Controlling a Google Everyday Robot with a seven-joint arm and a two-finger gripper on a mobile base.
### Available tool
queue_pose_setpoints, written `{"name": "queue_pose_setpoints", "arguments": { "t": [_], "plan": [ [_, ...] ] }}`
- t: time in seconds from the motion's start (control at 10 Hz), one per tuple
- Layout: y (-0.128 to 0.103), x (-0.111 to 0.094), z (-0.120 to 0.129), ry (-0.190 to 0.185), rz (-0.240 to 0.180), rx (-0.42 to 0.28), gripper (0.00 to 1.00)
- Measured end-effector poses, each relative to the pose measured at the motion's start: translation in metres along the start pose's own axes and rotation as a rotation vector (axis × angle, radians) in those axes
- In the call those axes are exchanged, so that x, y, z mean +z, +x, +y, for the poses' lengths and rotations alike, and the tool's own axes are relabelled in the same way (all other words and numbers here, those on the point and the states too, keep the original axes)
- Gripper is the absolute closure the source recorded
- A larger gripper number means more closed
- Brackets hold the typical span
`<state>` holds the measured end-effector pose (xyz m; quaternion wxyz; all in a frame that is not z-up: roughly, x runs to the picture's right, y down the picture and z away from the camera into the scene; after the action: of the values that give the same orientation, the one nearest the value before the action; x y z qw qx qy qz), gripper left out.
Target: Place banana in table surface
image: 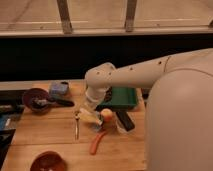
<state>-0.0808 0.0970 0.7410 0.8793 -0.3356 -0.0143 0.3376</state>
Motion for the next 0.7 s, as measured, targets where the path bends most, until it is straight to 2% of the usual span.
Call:
{"name": "queue_pose_setpoints", "arguments": {
  "t": [0.2, 0.6, 0.7],
  "plan": [
    [-0.023, -0.009, 0.008, 0.016, -0.03, -0.046, 1.0],
    [-0.083, 0.015, 0.034, -0.016, -0.045, -0.167, 1.0],
    [-0.104, 0.021, 0.043, -0.024, -0.048, -0.209, 1.0]
  ]
}}
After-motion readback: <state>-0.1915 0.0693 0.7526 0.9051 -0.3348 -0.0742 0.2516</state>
